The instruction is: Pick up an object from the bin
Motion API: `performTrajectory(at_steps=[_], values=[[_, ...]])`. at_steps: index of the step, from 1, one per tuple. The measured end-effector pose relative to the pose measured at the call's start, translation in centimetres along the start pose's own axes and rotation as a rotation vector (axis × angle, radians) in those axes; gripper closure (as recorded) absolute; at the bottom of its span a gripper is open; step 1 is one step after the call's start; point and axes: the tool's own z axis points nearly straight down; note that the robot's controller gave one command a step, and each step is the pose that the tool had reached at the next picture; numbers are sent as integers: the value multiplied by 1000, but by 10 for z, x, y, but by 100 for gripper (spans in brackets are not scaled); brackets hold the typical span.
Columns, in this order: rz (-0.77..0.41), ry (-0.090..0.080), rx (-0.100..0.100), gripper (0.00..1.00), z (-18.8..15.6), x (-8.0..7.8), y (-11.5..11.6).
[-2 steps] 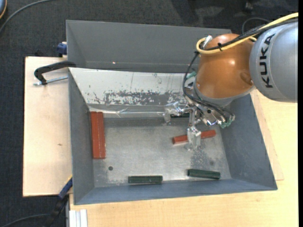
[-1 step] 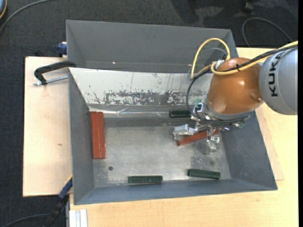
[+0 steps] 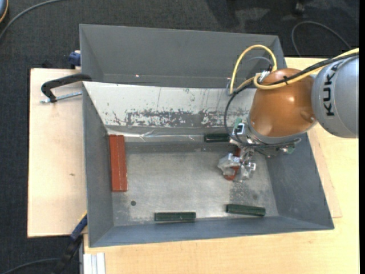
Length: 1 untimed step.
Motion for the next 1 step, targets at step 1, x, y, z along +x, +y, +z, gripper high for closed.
performTrajectory(at_steps=[1], values=[[-39,-2,12,100,-145,20,-12]])
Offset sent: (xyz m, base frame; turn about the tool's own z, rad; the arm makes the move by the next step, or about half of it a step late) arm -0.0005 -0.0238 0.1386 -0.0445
